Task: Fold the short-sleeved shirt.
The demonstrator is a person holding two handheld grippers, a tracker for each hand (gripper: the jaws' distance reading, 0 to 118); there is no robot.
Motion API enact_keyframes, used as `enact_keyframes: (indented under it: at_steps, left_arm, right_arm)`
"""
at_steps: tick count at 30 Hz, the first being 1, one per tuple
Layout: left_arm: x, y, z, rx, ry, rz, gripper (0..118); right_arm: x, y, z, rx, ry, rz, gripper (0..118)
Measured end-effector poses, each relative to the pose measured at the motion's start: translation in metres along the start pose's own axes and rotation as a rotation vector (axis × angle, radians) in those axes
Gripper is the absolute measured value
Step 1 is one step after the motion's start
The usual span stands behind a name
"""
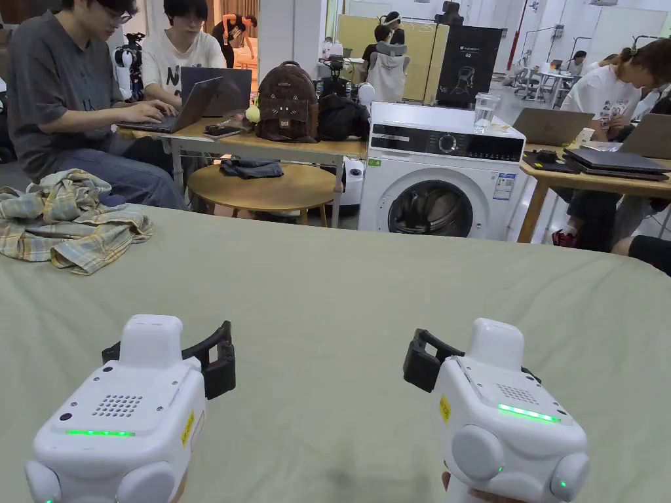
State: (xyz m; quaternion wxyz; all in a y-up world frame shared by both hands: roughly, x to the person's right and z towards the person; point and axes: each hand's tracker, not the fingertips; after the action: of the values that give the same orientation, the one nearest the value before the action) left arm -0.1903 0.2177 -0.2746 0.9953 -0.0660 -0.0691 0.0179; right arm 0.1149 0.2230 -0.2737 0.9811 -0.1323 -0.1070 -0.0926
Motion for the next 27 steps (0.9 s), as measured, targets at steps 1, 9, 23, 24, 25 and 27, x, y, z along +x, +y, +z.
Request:
enact_keyframes:
  at_steps: [1, 9, 23, 24, 25, 27]
  left_arm:
    - [0.0004, -0.0001, -0.0005, -0.003, 0.003, -0.001, 71]
    - [0.0006, 0.0006, -0.0023, -0.014, -0.001, 0.002, 71]
    - [0.0050, 0.0054, -0.0020, -0.008, -0.006, -0.013, 71]
    - [0.0051, 0.0052, -0.0022, -0.010, -0.008, -0.015, 71]
    - [0.0054, 0.0050, -0.0025, -0.011, -0.008, -0.017, 71]
    - [0.0059, 0.0048, -0.0032, -0.015, -0.005, -0.022, 71]
  right_arm:
    - [-0.0005, -0.0004, -0.0001, -0.002, 0.002, 0.004, 89]
    - [-0.0026, -0.0002, 0.0009, 0.004, 0.013, 0.008, 89]
    - [-0.0019, 0.0067, 0.0052, 0.053, -0.012, 0.037, 89]
    - [-0.0021, 0.0068, 0.0051, 0.053, -0.016, 0.045, 89]
    - [-0.0023, 0.0066, 0.0050, 0.054, -0.018, 0.053, 89]
    - [-0.0030, 0.0060, 0.0044, 0.057, -0.026, 0.069, 89]
